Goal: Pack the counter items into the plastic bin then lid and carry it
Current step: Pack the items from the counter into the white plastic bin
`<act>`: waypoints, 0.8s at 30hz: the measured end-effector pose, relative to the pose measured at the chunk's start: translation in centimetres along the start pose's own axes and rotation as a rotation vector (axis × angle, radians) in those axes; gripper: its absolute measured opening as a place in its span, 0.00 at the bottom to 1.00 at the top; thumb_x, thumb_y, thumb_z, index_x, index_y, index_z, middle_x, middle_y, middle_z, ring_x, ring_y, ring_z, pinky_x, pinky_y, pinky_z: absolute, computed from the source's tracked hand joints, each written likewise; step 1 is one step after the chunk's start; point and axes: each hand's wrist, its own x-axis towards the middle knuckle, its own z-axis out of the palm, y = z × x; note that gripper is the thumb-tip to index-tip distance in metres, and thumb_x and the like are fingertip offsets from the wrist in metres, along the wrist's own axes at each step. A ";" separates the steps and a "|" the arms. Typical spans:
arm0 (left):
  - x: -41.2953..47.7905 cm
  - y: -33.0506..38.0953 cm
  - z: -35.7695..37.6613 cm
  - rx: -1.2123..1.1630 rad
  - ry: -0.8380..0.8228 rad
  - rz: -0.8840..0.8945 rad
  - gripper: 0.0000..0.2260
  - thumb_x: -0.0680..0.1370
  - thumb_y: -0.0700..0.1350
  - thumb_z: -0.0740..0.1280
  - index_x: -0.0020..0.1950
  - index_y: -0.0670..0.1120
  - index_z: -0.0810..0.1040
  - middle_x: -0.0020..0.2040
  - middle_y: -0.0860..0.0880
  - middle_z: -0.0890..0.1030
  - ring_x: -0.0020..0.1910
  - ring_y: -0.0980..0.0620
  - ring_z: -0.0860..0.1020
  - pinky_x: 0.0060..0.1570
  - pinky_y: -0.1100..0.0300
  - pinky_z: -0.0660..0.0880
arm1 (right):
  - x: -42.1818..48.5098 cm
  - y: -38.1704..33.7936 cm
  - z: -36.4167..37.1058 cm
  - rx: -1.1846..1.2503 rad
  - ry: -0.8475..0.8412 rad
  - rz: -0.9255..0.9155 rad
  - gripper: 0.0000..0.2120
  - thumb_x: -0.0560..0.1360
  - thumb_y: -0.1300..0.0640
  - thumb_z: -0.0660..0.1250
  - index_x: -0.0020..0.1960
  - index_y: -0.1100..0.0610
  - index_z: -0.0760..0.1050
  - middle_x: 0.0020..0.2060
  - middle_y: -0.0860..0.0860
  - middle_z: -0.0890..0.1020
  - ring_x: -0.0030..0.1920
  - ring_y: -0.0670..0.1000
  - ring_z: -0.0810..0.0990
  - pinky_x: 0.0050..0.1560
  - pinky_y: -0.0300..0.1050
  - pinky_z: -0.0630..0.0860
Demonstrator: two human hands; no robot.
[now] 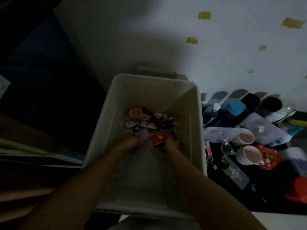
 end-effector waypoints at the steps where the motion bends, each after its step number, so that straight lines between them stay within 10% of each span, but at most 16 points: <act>1: 0.7 -0.1 -0.1 0.060 -0.006 0.009 0.13 0.81 0.49 0.62 0.54 0.41 0.79 0.55 0.37 0.81 0.48 0.41 0.80 0.39 0.59 0.70 | 0.5 0.3 0.2 -0.037 0.034 -0.019 0.24 0.76 0.55 0.70 0.68 0.62 0.69 0.58 0.58 0.80 0.49 0.58 0.82 0.43 0.50 0.80; 10: 4.1 0.1 0.5 0.480 -0.025 0.120 0.37 0.70 0.74 0.55 0.72 0.52 0.69 0.69 0.44 0.74 0.64 0.42 0.75 0.60 0.52 0.73 | 4.1 2.4 0.8 -0.267 0.145 -0.056 0.27 0.81 0.60 0.62 0.75 0.66 0.56 0.71 0.61 0.69 0.70 0.58 0.70 0.64 0.45 0.66; 18: 5.6 -0.9 2.0 0.782 0.086 0.168 0.26 0.81 0.57 0.57 0.75 0.46 0.63 0.73 0.41 0.67 0.72 0.41 0.64 0.71 0.46 0.59 | 6.0 3.5 0.4 -0.312 0.134 -0.049 0.18 0.82 0.59 0.60 0.66 0.69 0.69 0.63 0.64 0.76 0.62 0.61 0.76 0.46 0.38 0.67; 24: 6.0 -1.2 2.1 0.893 0.219 0.232 0.24 0.79 0.50 0.60 0.74 0.44 0.64 0.73 0.40 0.67 0.71 0.40 0.65 0.71 0.46 0.57 | 6.6 3.5 1.4 -0.250 0.166 -0.053 0.20 0.81 0.62 0.60 0.72 0.66 0.63 0.69 0.61 0.70 0.68 0.59 0.71 0.55 0.38 0.65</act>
